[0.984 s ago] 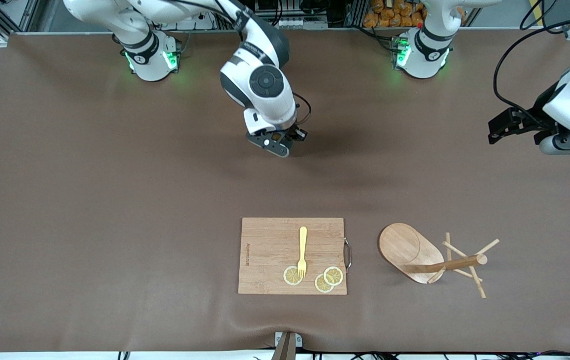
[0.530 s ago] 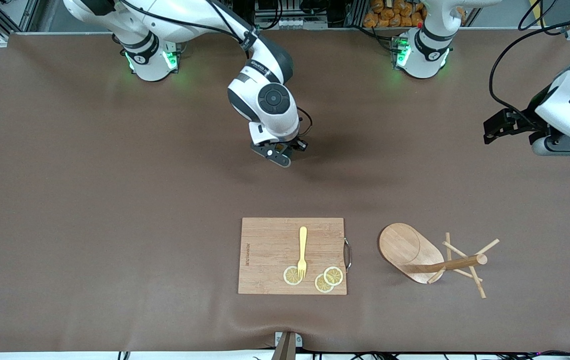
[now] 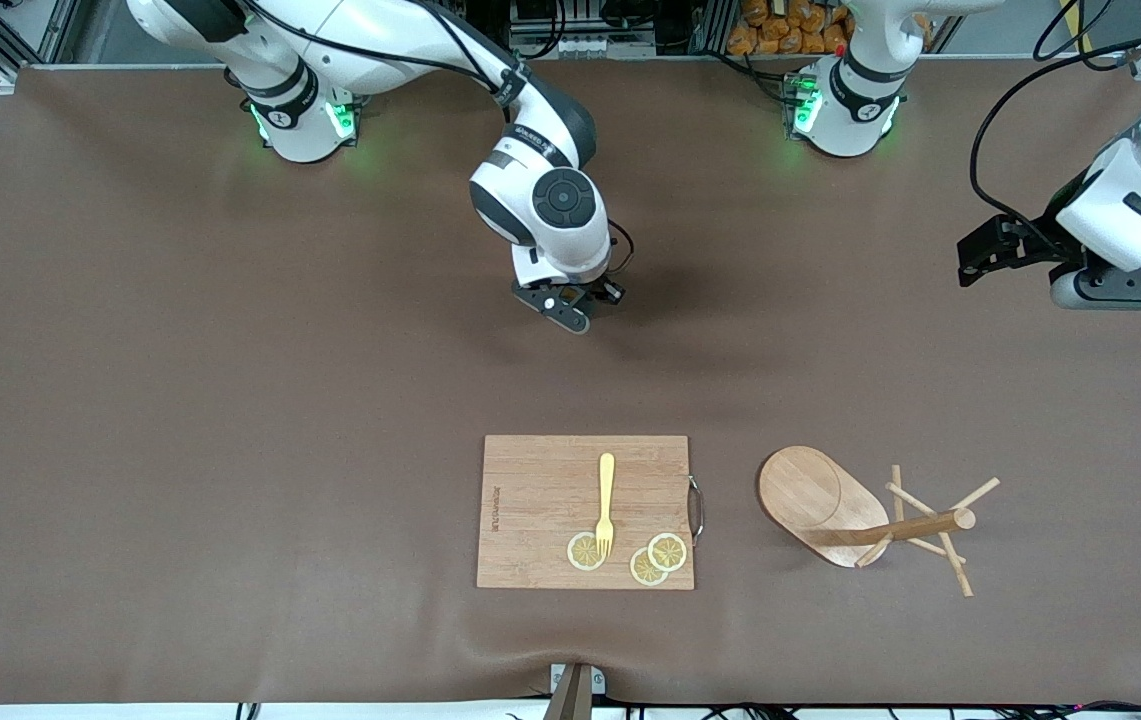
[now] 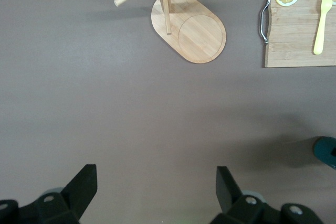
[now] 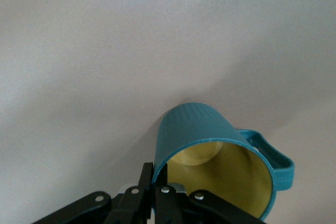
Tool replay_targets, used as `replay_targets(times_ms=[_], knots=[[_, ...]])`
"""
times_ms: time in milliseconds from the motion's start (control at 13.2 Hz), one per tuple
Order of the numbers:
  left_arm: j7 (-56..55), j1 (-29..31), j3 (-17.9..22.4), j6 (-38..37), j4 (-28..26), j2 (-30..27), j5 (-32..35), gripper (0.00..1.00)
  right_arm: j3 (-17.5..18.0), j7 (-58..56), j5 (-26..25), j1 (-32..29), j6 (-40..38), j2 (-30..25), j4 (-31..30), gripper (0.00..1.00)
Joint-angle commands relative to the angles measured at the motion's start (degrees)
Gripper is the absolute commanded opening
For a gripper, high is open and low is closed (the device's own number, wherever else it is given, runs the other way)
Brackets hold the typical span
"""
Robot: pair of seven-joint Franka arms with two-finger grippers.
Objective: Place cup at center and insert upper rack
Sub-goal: 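Lower the mug and open the right gripper while the left gripper approaches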
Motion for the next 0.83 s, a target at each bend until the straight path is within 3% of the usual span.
replay_targets(times_ms=[0,76,151,227,303,454,757], knots=[[-5.1,0.16,-0.7,0.38,0.26,-1.09,-0.04,1.0,-0.35,2.42,-1.39,1.01,0.53,1.42,1.86,0.0],[-7.12,0.16,-1.4,0.3,0.27,-1.26,-0.13,1.0,-0.35,2.42,-1.3,1.01,0.96,1.6,1.86,0.06],[-8.97,0.16,-2.11,0.3,0.35,-1.79,-0.13,1.0,-0.35,2.51,-1.3,1.18,1.49,1.95,1.86,0.32],[-10.47,0.24,-2.38,0.3,0.35,-2.31,-0.21,1.0,-0.44,2.51,-1.39,1.36,1.49,2.04,1.86,0.74],[-11.88,0.16,-2.38,0.21,0.35,-3.19,-0.56,1.0,-0.53,3.03,-1.65,1.62,1.58,2.04,1.86,1.0],[-16.09,0.24,-3.77,-0.23,0.53,-4.6,-0.74,1.0,-0.53,4.87,-3.84,1.98,1.58,1.95,1.95,1.0],[-25.24,0.24,-7.38,-1.11,2.1,-6.27,-0.83,1.0,-0.27,3.92,-3.5,0.57,0.36,0.81,3.96,1.0]])
